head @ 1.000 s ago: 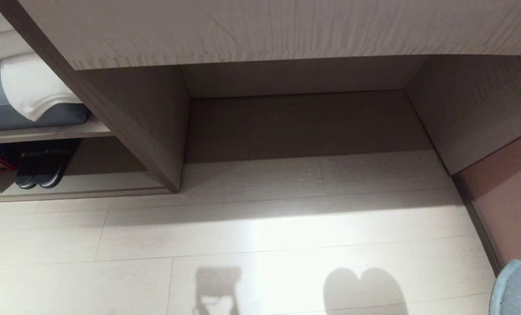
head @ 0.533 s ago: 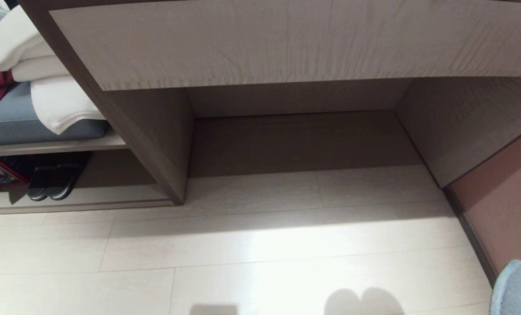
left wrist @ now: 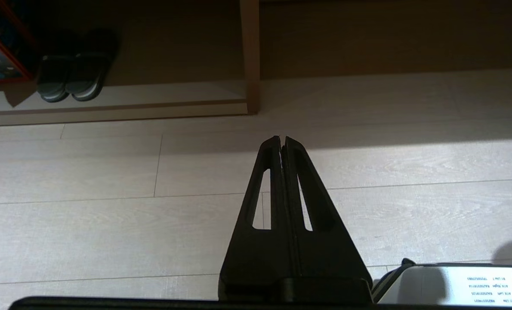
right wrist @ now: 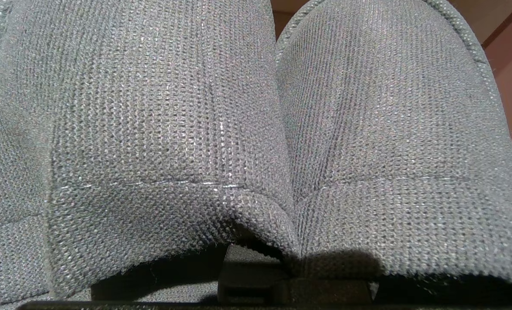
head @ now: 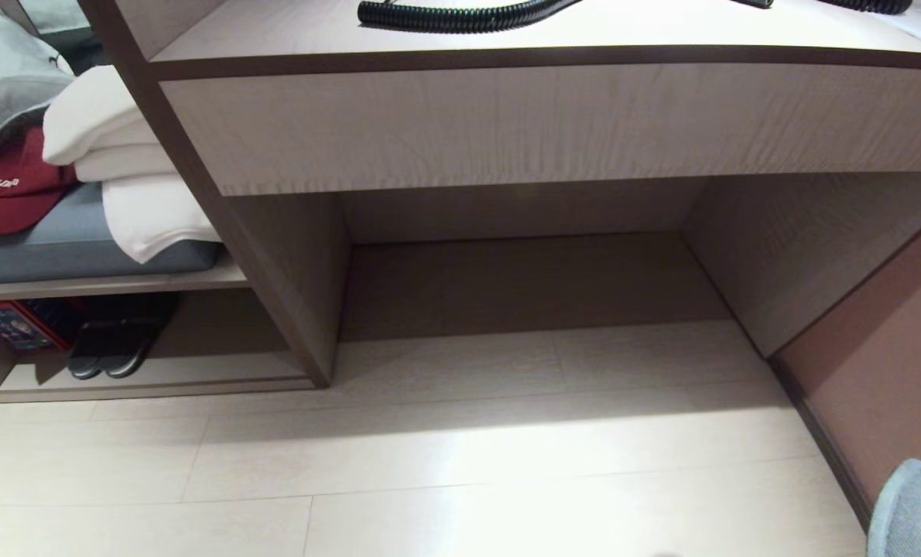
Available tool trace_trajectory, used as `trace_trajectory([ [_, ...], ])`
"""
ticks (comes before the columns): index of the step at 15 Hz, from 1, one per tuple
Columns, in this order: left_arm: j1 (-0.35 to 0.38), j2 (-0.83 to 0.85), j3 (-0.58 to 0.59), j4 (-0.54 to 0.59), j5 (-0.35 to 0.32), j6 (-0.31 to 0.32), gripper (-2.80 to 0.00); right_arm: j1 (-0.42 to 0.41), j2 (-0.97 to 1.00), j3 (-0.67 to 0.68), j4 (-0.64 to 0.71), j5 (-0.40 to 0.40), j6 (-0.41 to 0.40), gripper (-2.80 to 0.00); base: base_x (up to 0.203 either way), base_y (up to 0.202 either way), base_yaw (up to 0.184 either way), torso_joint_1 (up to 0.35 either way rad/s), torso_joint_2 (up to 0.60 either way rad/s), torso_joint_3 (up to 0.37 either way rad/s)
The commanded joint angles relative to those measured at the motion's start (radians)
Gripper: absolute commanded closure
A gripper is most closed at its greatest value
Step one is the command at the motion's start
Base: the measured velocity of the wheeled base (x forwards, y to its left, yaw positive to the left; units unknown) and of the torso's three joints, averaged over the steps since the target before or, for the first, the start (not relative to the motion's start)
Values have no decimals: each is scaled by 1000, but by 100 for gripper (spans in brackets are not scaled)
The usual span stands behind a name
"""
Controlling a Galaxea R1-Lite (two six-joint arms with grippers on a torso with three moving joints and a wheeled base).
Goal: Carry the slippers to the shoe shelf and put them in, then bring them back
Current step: Place the slippers into the shoe cabinet
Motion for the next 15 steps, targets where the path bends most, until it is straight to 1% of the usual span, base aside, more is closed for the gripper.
trace_trajectory([
  [1,0,0,2,0,1,-1,0,0,2,0,0,1,0,0,0,0,0,7,1,212],
  [15,0,0,2,0,1,-1,0,0,2,0,0,-7,12,0,0,0,0,2,2,203],
])
